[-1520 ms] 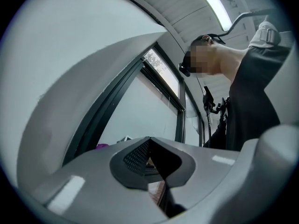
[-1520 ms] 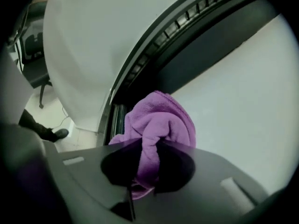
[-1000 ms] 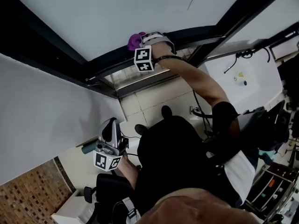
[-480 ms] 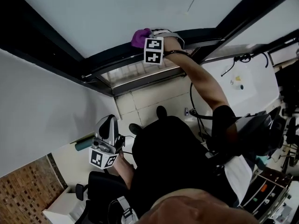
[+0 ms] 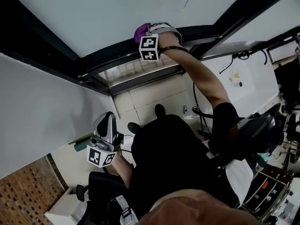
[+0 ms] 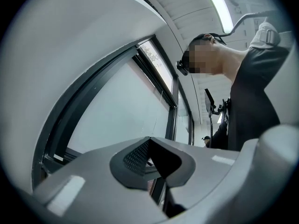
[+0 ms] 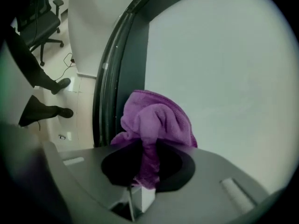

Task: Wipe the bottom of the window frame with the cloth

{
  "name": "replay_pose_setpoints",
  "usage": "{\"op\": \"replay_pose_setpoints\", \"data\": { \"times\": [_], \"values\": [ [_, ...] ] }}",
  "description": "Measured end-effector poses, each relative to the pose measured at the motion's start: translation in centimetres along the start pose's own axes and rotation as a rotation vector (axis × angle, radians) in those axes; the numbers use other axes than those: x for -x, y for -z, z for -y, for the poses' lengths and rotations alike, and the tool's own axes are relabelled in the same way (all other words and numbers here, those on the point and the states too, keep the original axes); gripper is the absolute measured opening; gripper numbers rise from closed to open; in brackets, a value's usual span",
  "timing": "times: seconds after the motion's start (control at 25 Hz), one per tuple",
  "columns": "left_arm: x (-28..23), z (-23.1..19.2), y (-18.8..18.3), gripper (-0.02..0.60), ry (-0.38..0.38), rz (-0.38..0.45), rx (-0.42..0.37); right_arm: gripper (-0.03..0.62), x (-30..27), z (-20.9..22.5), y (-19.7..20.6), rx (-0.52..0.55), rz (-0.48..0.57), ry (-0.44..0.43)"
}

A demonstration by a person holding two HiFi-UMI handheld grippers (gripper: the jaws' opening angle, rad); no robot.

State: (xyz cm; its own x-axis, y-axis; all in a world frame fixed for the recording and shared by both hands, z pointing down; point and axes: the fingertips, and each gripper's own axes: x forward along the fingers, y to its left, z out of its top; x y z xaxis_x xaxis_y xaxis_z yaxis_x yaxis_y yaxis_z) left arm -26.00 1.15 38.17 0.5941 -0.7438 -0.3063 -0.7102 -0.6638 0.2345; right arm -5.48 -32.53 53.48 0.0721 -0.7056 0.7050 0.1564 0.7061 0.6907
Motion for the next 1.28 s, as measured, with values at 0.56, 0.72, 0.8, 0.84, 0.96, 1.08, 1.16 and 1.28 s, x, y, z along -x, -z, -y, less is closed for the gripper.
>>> {"op": "replay_pose_setpoints", "data": {
  "times": [0.56, 0.72, 0.8, 0.84, 0.96, 1.08, 1.16, 1.28],
  "values": [
    [-0.2, 0.3, 0.5, 0.000, 0.007, -0.006, 0.010, 0.063, 3.2, 0.2, -0.5, -0.045, 0.221, -0.127],
    [-0.5, 0.7, 0.8, 0.000, 0.018, -0.008, 0.013, 0.063, 1.9, -0.9, 0.0, -0.006, 0.203, -0.168],
    [-0.4, 0.4, 0.9, 0.000, 0.016, -0.008, 0.015, 0.063, 2.8, -1.4, 0.2, 0.011, 0.205, -0.186],
    [-0.4, 0.3, 0.9, 0.000, 0.014, -0.008, 0.017, 0.063, 3.4, -1.8, 0.3, 0.023, 0.208, -0.194],
    [-0.4, 0.5, 1.0, 0.000, 0.017, -0.013, 0.020, 0.063, 5.4, -4.2, 0.6, 0.082, 0.214, -0.218],
    [-0.8, 0.4, 1.0, 0.000, 0.029, -0.018, 0.020, 0.063, 7.7, -7.2, 0.9, 0.130, 0.226, -0.217],
    [-1.2, 0.3, 1.0, 0.000, 0.039, -0.025, 0.019, 0.063, 9.2, -8.8, 1.1, 0.142, 0.243, -0.206],
    [-2.0, 0.2, 1.0, 0.000, 0.053, -0.038, 0.018, 0.063, 11.4, -11.8, 2.2, 0.137, 0.258, -0.247]
  ]
}}
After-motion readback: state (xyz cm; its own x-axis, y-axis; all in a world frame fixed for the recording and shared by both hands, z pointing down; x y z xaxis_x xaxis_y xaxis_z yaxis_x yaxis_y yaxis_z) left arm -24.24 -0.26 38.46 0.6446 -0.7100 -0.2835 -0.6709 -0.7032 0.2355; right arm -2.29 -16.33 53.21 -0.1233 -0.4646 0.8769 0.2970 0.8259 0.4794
